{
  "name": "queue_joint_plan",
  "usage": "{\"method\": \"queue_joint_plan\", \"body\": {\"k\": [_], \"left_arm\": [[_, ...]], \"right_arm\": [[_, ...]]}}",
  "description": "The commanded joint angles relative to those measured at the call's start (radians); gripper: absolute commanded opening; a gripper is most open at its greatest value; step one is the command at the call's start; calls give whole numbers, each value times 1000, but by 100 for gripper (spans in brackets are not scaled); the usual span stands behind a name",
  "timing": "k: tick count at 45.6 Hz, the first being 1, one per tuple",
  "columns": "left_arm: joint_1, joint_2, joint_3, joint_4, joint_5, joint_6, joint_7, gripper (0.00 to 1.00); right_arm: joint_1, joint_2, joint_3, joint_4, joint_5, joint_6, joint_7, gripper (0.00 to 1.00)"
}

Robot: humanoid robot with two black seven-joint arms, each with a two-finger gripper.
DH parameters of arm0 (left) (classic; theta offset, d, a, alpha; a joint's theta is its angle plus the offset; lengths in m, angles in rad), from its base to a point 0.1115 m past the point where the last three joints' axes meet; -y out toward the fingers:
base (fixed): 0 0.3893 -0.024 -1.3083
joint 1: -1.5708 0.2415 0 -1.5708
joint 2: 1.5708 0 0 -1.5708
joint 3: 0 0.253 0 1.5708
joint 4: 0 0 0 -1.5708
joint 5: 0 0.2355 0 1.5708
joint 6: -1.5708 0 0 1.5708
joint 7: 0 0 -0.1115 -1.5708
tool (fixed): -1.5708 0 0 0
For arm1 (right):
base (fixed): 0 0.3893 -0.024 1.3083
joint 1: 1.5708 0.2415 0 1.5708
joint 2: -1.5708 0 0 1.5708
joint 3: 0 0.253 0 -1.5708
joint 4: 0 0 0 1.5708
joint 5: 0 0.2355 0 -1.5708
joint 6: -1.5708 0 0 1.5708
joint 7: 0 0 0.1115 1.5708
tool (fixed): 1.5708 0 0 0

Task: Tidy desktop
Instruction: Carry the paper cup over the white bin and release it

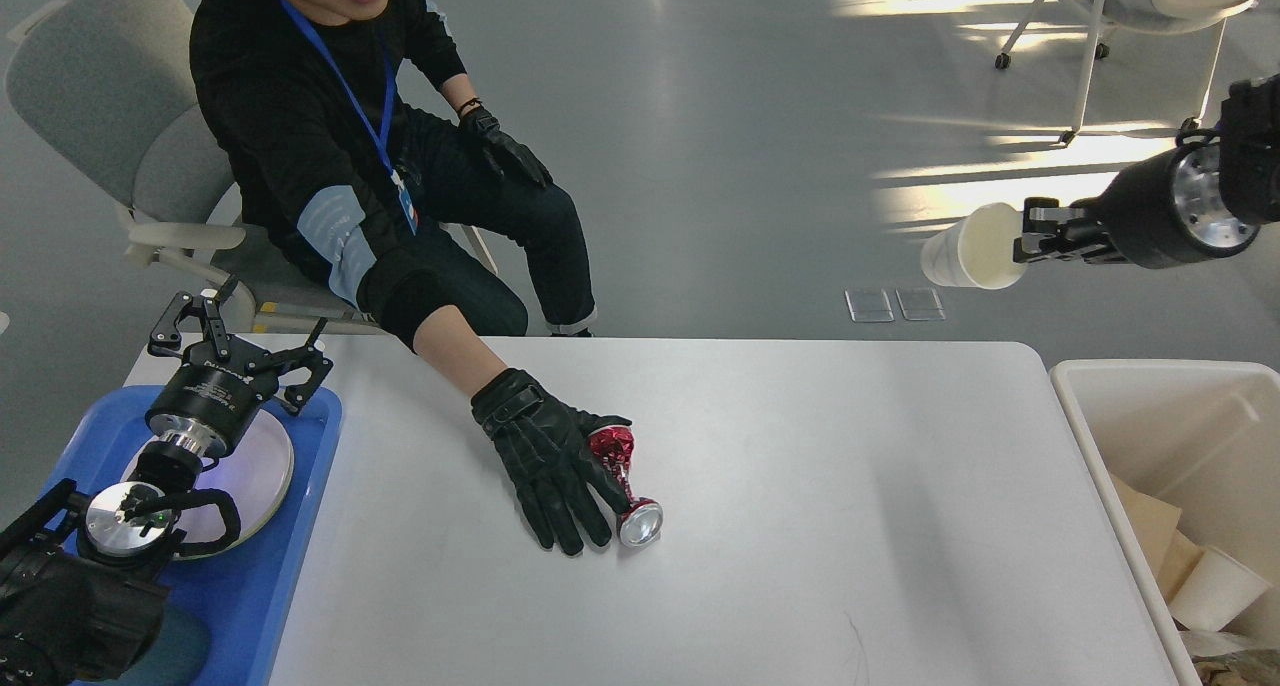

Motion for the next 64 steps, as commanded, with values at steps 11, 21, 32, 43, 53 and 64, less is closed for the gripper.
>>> {"method": "queue_joint_plan", "body": {"k": [11,21,32,43,53,64], "left_arm": [[0,0,0,0,0,0,0,96],[0,0,0,0,1,0,0,96],[0,0,0,0,0,0,0,96],[0,0,0,0,0,0,0,96],[0,0,0,0,0,0,0,96],[0,0,0,0,0,0,0,96]], "right_arm": [[-411,-107,-89,-317,-1,-93,-4,0],[-761,-82,-55,-557,58,-204,-5,35],[-932,-41,48,-623,319,-320,-5,100],[-877,-24,115,-612,333,-316,-4,100],[-706,48,114,-575,341,-303,-5,100],[-409,200,3,-437,342,-213,-7,100]]}}
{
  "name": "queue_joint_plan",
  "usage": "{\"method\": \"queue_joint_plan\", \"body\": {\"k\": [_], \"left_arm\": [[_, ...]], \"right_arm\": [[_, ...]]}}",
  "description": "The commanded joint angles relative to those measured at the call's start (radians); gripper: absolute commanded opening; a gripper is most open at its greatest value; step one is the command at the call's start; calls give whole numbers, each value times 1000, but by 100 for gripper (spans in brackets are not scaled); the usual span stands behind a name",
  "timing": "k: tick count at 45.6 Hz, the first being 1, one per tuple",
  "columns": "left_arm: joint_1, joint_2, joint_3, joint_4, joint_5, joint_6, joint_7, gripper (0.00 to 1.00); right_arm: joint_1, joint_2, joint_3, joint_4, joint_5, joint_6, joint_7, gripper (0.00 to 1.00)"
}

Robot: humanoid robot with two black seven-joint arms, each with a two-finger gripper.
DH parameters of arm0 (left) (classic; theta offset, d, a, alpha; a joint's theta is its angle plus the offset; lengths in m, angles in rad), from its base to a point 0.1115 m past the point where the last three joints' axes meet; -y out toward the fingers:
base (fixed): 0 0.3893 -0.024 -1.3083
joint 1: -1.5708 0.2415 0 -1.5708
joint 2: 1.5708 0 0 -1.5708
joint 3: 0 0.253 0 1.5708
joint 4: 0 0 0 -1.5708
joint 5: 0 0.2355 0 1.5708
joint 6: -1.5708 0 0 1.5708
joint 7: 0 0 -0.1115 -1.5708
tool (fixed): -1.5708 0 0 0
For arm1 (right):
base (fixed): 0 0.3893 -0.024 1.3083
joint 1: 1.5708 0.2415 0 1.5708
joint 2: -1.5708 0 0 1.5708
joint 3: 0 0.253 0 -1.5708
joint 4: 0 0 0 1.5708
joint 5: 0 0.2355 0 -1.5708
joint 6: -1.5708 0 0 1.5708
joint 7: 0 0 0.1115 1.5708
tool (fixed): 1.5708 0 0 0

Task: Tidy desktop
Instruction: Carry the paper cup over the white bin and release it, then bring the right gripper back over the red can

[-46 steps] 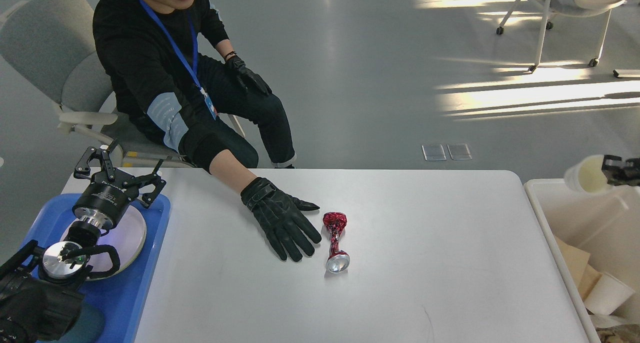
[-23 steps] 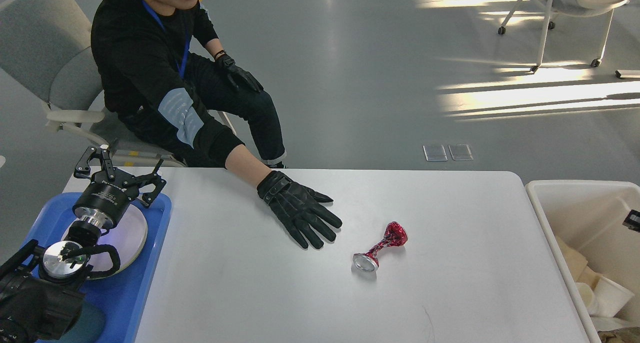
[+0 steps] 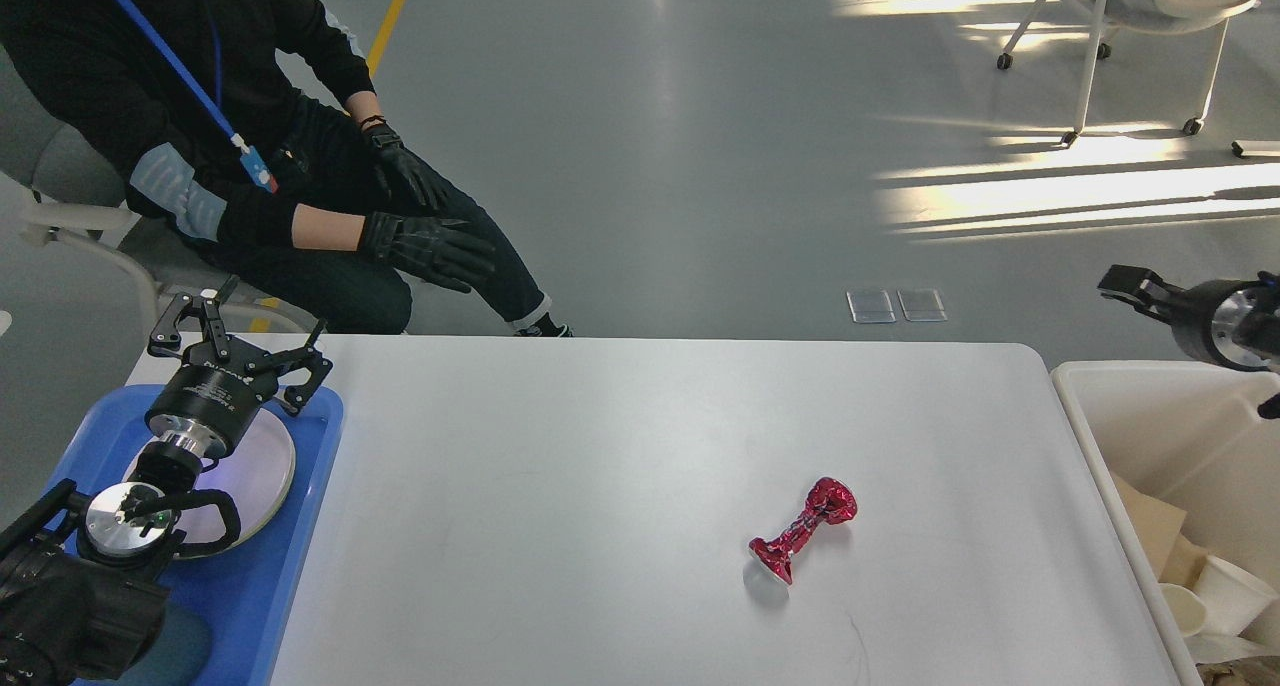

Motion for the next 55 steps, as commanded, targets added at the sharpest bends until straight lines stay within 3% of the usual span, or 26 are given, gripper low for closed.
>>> {"method": "queue_joint_plan", "body": {"k": [1,7,14,19,27,36,43,55], "left_arm": [[0,0,0,0,0,0,0,96],[0,0,0,0,0,0,0,96],[0,0,0,1,0,0,0,96],[0,0,0,0,0,0,0,96],[0,0,0,0,1,0,-1,96],[0,0,0,0,0,0,0,96],[0,0,0,0,0,0,0,96],[0,0,0,0,0,0,0,96]], "right_arm": [[174,94,-67,78,2,69,0,100],[319,176,-76,153,43,201,0,100],[460,238,-69,164,120,491,0,100],[538,257,-47,163,129,673,1,100],[641,248,-1,166,130,873,1,100],[640,248,-1,166,130,877,1,100],[460,262,6,160,132,876,0,100],[137,323,111,153,152,648,0,100]]}}
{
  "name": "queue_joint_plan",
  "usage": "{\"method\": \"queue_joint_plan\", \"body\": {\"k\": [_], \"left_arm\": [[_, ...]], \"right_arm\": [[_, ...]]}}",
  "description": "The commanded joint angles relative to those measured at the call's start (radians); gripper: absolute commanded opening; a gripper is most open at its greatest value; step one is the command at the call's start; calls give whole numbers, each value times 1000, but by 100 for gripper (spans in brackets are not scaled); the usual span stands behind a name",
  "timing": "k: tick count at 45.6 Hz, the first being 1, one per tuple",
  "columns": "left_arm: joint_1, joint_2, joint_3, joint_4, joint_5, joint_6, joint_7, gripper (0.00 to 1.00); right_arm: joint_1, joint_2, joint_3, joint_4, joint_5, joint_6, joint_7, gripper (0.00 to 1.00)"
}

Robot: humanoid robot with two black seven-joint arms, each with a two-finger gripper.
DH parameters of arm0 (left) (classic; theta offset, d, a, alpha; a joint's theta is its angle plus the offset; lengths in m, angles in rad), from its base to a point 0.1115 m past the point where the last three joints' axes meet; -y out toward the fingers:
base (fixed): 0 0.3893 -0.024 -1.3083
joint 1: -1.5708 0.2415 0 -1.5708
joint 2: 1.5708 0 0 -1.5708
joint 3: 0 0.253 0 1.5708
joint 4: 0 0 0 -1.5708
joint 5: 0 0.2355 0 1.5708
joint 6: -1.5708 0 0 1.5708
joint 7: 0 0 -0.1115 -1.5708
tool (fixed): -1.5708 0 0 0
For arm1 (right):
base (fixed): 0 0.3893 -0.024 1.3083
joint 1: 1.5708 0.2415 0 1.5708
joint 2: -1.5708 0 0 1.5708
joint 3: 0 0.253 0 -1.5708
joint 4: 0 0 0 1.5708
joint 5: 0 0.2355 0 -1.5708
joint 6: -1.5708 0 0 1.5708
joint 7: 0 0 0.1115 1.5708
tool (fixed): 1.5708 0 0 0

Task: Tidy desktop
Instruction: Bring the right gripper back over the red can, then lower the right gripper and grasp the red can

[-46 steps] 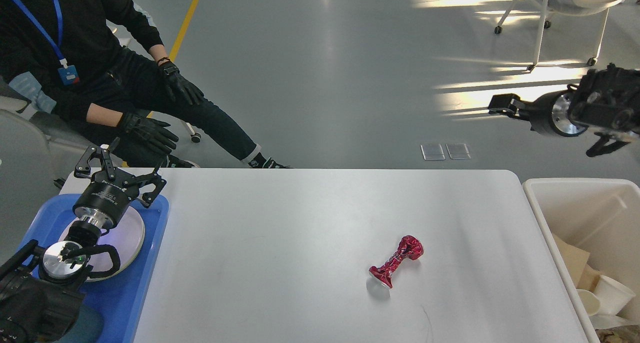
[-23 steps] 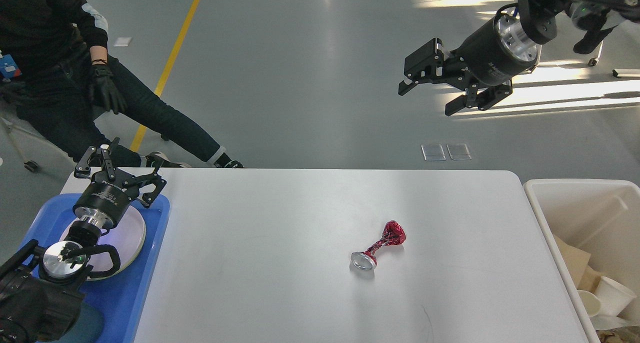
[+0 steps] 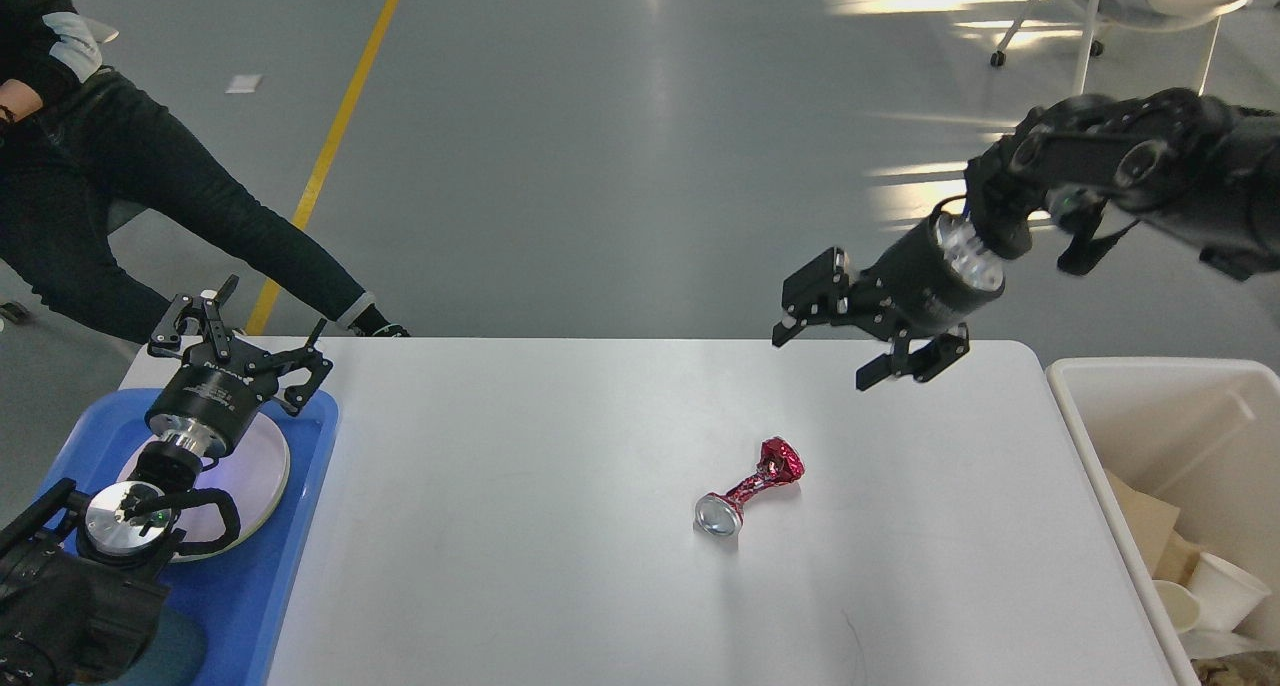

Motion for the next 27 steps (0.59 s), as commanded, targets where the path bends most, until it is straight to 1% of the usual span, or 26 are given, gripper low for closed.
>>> {"method": "queue_joint_plan", "body": {"k": [1,5,8,13,20,27], "left_arm": [[0,0,0,0,0,0,1,96],[0,0,0,0,0,0,-1,96],[0,0,0,0,0,0,1,96],[0,0,0,0,0,0,1,96],[0,0,0,1,0,0,1,96],[0,0,0,0,0,0,1,96]], "right_arm": [[-140,18,47,0,8,-134,0,100],[-214,18,69,-3,39,-223,0,100],[-258,18,88,-3,67,-270,0,100],[-324,18,127,-17,97,-312,0,100],[-416,20,200,-85,102,-352,0,100],[-502,20,254,-122,103,-477,0,100]]}}
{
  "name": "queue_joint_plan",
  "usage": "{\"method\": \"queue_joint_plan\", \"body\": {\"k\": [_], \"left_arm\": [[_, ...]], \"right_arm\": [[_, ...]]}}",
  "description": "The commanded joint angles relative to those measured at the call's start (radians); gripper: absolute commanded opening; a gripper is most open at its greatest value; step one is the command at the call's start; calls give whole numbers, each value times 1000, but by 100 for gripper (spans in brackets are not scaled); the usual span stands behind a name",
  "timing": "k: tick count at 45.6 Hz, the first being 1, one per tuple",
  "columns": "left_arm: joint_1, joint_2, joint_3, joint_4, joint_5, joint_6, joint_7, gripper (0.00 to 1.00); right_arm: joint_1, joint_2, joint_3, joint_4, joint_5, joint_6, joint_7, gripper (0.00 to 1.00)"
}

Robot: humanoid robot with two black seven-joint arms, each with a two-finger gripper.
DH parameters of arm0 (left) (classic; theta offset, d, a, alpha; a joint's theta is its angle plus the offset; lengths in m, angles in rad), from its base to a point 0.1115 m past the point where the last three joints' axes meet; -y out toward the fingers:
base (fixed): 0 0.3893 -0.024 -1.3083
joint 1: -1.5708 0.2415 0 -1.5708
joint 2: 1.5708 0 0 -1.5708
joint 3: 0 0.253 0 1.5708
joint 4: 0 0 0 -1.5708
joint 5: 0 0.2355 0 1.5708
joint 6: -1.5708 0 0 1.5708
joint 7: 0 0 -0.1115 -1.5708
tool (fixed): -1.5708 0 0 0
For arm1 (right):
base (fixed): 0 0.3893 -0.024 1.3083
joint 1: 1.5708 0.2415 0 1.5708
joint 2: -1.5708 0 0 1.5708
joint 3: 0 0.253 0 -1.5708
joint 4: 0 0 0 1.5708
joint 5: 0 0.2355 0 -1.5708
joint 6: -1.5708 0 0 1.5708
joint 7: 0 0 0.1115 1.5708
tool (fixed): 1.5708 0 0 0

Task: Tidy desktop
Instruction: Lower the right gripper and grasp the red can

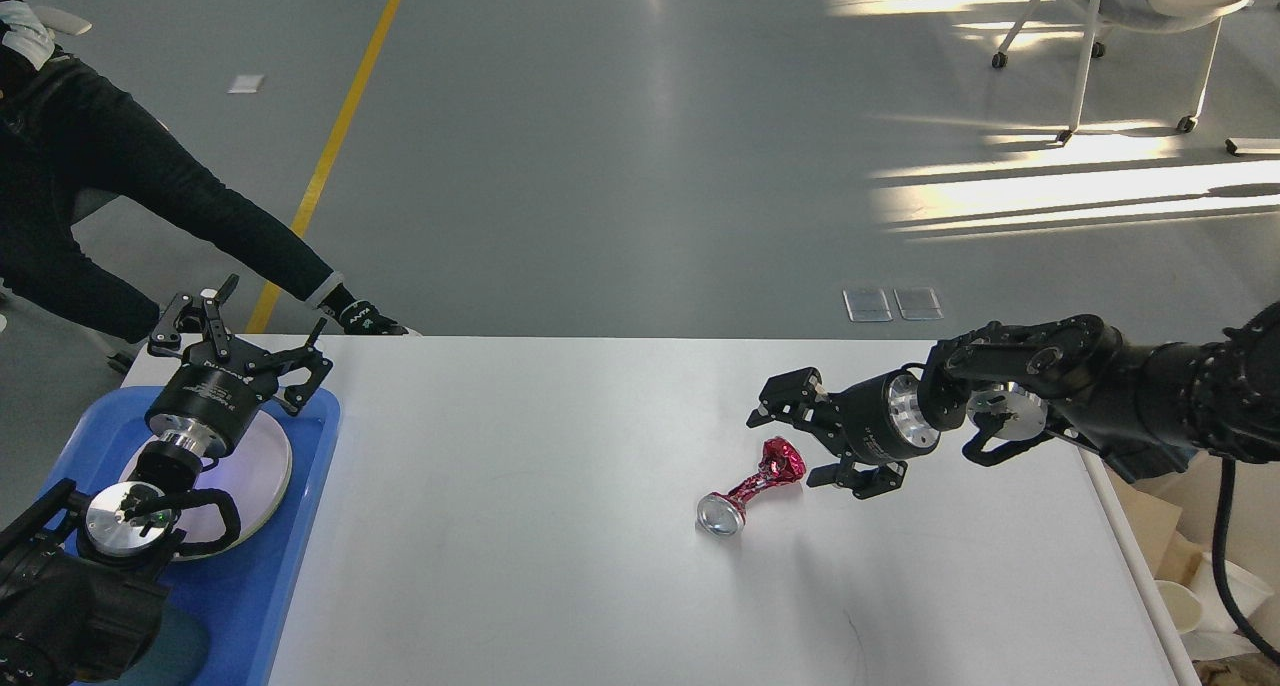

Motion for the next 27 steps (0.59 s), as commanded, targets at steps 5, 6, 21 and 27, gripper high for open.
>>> {"method": "queue_joint_plan", "body": {"k": [5,6,21,27], "left_arm": [[0,0,0,0,0,0,0,96],[0,0,0,0,0,0,0,96],[0,0,0,0,0,0,0,96],[0,0,0,0,0,0,0,96]], "right_arm": [[-97,0,40,-20,-1,-126,0,100],[-105,2,46,-20,-1,-137,0,100],[-162,51,88,-50,-9,-191,0,100],[-162,81,85,-66,-7,-197,0,100]]}}
